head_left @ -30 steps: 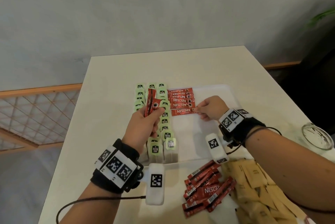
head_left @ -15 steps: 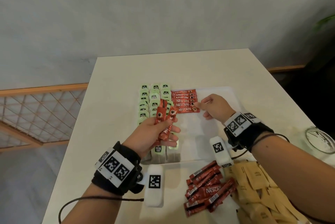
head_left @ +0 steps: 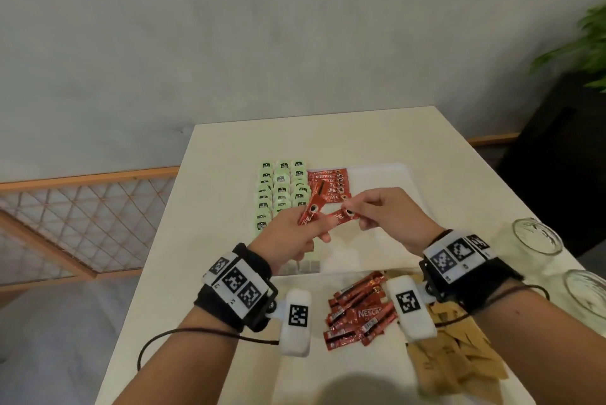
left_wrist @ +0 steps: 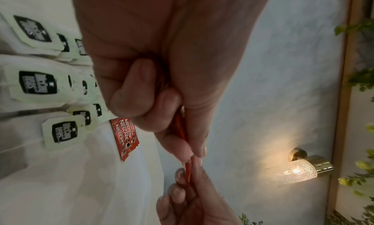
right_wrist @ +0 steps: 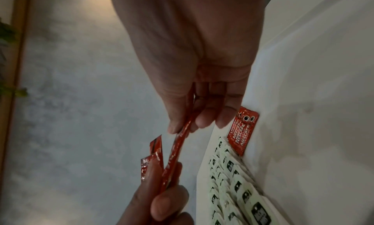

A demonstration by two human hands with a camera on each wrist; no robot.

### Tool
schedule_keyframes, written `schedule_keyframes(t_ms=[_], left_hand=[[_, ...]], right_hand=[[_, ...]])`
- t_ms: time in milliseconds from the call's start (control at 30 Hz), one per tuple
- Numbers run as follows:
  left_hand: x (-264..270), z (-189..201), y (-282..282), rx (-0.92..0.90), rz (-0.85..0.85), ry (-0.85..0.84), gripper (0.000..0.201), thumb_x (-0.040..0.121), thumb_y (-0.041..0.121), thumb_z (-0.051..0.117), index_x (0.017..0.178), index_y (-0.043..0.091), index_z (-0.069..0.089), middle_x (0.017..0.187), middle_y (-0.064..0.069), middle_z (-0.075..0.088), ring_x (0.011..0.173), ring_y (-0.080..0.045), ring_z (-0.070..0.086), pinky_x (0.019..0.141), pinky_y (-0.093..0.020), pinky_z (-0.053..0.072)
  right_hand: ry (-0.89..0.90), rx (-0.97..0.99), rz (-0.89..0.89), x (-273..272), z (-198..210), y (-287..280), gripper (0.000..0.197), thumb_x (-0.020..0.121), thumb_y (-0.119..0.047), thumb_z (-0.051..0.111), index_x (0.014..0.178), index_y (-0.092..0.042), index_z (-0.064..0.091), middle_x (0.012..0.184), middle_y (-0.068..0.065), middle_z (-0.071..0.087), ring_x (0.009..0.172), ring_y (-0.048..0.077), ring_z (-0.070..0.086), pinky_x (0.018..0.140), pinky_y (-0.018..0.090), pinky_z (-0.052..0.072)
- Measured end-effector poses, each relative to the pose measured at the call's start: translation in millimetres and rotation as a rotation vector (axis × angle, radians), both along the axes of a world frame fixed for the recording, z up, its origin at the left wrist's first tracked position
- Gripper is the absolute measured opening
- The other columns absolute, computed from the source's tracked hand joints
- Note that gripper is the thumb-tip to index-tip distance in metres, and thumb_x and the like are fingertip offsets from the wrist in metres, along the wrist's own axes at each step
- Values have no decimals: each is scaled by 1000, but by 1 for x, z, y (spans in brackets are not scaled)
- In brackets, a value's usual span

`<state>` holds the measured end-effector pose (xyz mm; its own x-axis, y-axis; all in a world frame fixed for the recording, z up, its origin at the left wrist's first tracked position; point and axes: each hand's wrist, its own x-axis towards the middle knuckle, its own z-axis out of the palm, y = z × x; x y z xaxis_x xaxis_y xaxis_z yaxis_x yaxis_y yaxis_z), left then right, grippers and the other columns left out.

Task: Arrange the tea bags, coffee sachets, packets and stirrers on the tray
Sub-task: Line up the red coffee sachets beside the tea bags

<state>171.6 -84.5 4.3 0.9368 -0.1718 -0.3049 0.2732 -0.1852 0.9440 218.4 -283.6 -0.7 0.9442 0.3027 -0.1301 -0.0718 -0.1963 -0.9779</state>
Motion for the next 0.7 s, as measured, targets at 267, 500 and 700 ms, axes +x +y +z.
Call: schedule_keyframes(t_ms=[267, 500, 700], left_hand=[[-19, 12, 0, -197, 46, -54, 23, 98, 30, 55, 83, 17, 45, 61, 5, 42, 42, -6, 27, 38, -15, 25], [-24, 16, -10, -62, 4, -116, 20, 99, 32, 53, 98, 13, 48, 57, 7, 36, 43, -7, 26, 39, -17, 24], [-22, 17, -7, -71, 2, -124, 19, 100, 31, 53, 90, 16, 46, 59, 5, 35, 44, -7, 24, 39, -17, 22]], right_hand=[[-16, 83, 44, -21, 7, -7, 17, 94, -20, 61, 85, -7, 66, 77, -2, 63, 67, 11, 56, 70, 22, 52], [14, -20, 185, -28, 27, 1, 23, 79, -15, 78, 97, -2, 72, 85, 9, 75, 71, 13, 66, 73, 22, 56], [20, -86, 144, -20, 29, 3, 20, 76, -20, 81, 84, -4, 71, 70, 5, 70, 57, 12, 56, 62, 21, 52]])
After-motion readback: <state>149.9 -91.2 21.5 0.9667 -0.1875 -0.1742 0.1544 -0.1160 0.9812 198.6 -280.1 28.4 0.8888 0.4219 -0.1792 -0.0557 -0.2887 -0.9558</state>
